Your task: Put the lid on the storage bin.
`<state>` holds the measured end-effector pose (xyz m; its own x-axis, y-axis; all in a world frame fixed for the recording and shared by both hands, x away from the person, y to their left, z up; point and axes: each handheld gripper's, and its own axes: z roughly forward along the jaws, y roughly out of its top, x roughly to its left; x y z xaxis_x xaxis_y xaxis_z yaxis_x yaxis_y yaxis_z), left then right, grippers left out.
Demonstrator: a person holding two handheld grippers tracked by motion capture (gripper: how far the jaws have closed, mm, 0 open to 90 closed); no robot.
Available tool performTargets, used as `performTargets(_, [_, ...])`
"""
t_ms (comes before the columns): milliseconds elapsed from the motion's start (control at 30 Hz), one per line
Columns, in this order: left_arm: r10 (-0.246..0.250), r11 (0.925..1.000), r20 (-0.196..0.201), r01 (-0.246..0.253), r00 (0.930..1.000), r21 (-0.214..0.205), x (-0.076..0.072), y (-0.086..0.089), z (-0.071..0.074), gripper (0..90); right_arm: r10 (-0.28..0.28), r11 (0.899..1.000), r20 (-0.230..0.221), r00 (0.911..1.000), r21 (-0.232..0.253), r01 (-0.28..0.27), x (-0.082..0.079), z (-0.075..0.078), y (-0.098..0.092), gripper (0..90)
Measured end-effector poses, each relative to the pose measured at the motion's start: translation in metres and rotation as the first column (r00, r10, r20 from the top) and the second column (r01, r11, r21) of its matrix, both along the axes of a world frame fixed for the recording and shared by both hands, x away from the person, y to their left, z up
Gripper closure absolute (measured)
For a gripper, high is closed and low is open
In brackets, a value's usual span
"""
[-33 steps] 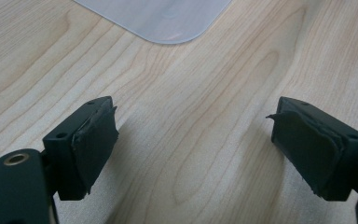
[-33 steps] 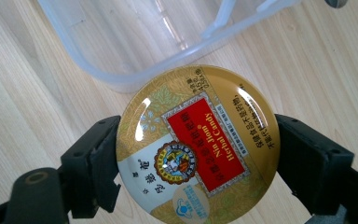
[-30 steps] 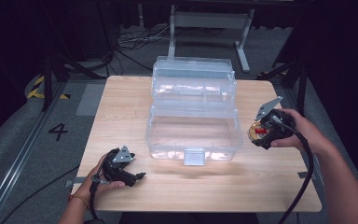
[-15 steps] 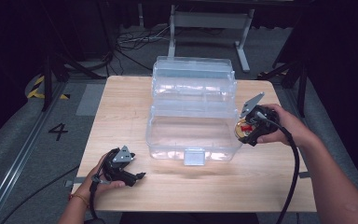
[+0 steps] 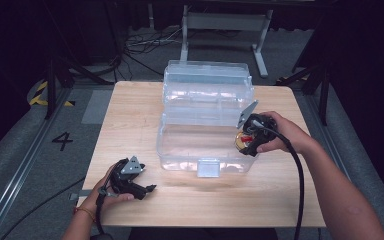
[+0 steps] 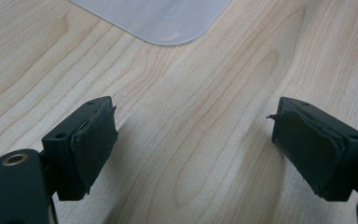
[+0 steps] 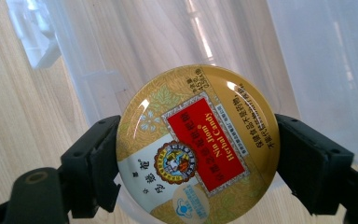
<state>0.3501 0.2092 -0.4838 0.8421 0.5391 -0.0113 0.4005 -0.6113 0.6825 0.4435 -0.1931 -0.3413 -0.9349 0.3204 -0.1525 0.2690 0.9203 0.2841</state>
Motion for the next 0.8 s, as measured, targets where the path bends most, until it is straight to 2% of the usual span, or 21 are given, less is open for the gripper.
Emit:
performTargets(133, [0.0,1.0,-0.001,0.0,1.0,0.0,0.0,0.0,0.0,14.2,0.031,0.999,-0.013,0.9994,-0.015,-0.031,0.005,-0.006,0.007,20.3])
performTargets(367, [0.001,1.0,-0.002,-0.001,1.0,-0.002,0.0,0.0,0.0,14.2,0.049,0.998,-0.036,0.9981,-0.042,-0.05,0.01,-0.015,0.015,20.3])
performTargets(633, [0.001,1.0,-0.001,-0.001,1.0,-0.002,0.0,0.0,0.0,14.2,0.038,0.996,-0.058,0.9976,-0.077,-0.042,0.015,-0.022,0.016,20.3])
performTargets(800, [0.001,1.0,0.0,-0.001,1.0,0.0,0.0,0.0,0.0,14.2,0.041,0.996,-0.063,0.9972,-0.083,-0.046,0.016,-0.025,0.015,20.3])
